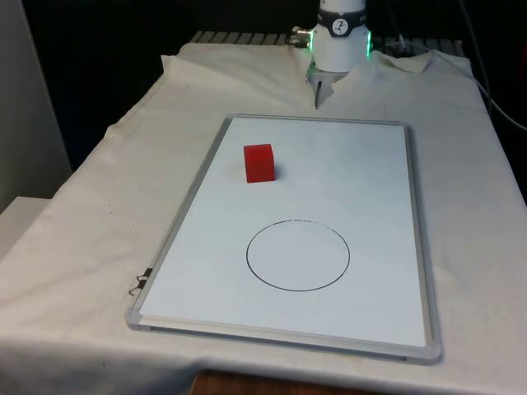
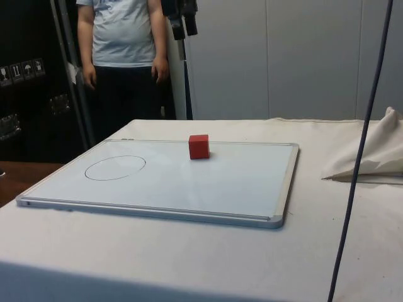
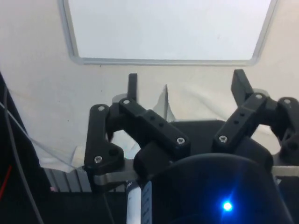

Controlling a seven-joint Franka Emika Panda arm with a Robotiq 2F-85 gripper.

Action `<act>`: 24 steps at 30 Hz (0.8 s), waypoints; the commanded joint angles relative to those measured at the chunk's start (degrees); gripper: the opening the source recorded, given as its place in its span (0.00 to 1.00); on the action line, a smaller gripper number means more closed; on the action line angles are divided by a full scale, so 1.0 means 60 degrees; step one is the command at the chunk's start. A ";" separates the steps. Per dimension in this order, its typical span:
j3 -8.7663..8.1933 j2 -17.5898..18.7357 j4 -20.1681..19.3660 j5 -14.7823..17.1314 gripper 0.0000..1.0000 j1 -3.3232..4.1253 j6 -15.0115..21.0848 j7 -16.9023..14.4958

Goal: Push the cube into the marked area.

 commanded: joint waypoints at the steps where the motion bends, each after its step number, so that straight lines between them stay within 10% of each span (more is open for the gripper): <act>1: 0.0000 -0.0067 -0.0086 -0.0076 0.88 -0.0010 0.0134 -0.0019; 18: -0.0048 -0.0029 -0.0191 -0.0153 0.02 -0.0067 0.0296 -0.0306; 24: -0.0191 0.0048 -0.0372 -0.0143 0.00 -0.0076 0.0592 -0.0726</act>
